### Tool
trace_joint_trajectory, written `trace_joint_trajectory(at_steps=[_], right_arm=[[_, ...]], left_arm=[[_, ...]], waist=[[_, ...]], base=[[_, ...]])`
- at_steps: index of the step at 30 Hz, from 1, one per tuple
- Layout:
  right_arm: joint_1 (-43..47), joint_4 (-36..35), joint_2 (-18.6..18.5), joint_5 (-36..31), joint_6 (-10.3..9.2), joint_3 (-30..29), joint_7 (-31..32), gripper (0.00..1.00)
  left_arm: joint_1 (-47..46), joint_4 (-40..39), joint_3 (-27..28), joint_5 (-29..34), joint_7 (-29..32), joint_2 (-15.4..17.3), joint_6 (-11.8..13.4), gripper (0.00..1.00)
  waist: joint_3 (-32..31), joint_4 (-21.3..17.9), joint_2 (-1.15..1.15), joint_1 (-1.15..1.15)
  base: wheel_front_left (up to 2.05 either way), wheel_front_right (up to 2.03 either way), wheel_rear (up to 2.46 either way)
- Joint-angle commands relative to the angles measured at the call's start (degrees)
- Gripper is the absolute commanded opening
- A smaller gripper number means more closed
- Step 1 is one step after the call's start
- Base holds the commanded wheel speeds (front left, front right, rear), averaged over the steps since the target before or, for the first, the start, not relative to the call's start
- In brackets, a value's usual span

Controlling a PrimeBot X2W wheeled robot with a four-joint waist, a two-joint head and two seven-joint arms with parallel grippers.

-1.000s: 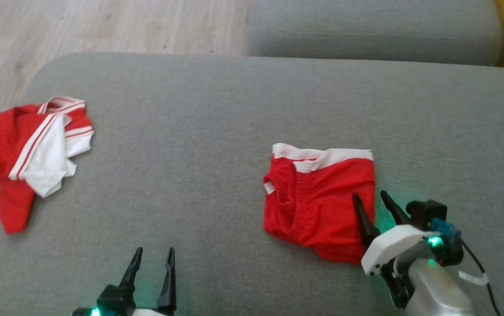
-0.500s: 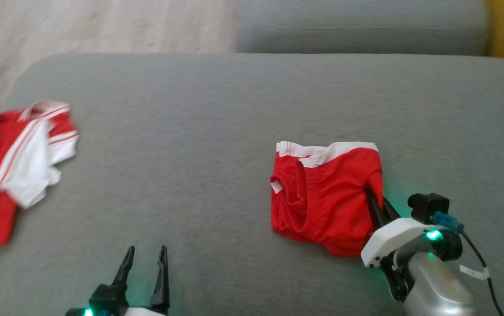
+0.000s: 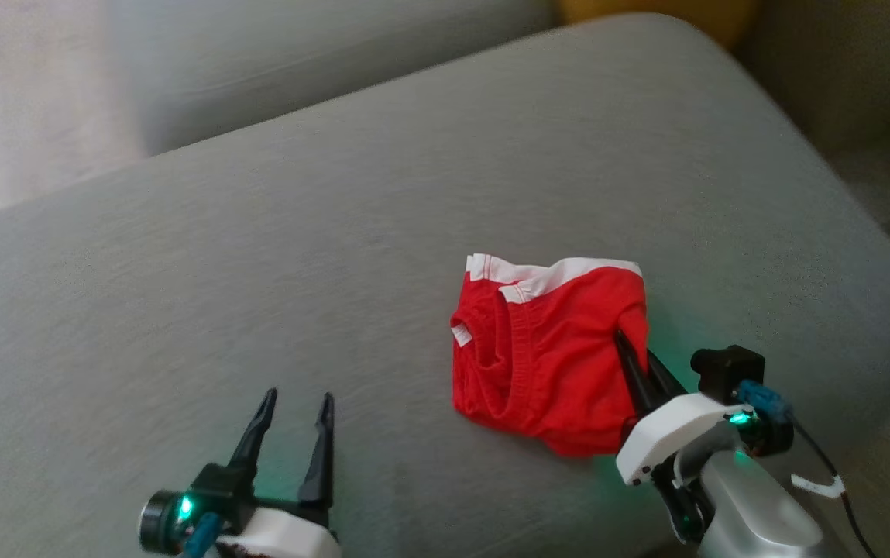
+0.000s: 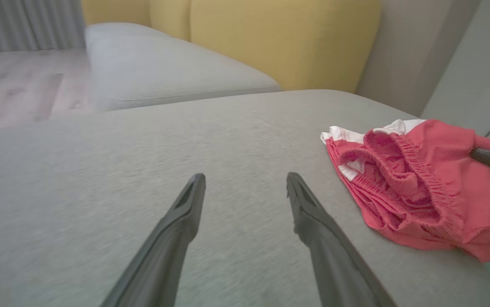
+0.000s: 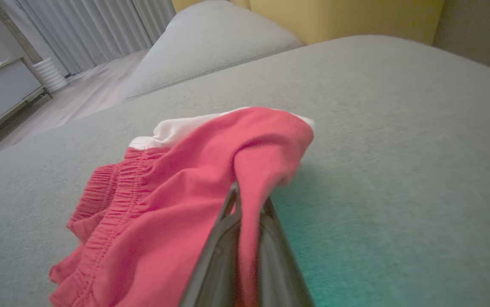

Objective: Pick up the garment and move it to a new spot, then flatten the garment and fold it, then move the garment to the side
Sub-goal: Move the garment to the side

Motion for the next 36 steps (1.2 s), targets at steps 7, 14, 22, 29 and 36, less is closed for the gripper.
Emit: trace_joint_trajectory(at_steps=[7,14,22,29,36], right_arm=[[-0.95,-2.87,0.07,-0.15,-0.04,0.81,-0.70,0.00],[-4.54,-1.20,0.07,-3.59,-0.04,-2.44,-0.70,0.00],[-14.73,4.00,-5.77,-14.10,-0.04,-10.26,-0.70,0.00],[-22.69,11.29,-13.55,-21.34,-0.04,-16.95,-0.69,0.00],[-27.52,15.72,-18.99,-29.70,-0.04,-25.64,1.34,0.00]], left_arm=[[-3.73,-1.92,-1.49,-0.45,-0.30,0.00,-0.29,1.00],[-4.78,-1.04,-1.57,-0.30,-0.30,0.00,0.10,1.00],[-5.74,-0.94,0.36,2.34,-0.30,0.00,-1.27,1.00],[-6.31,-1.63,1.63,3.64,-0.30,0.00,-2.21,1.00],[-7.85,-2.24,2.26,4.81,-0.30,0.00,-3.01,1.00]], waist=[[3.30,-10.55,0.00,0.00],[5.75,-6.98,0.00,0.00],[9.66,-0.33,0.00,0.00],[11.91,3.40,0.00,0.00],[13.95,5.81,0.00,0.00]], base=[[0.00,0.00,0.00],[0.00,0.00,0.00],[0.00,0.00,0.00],[0.00,0.00,0.00],[0.00,0.00,0.00]])
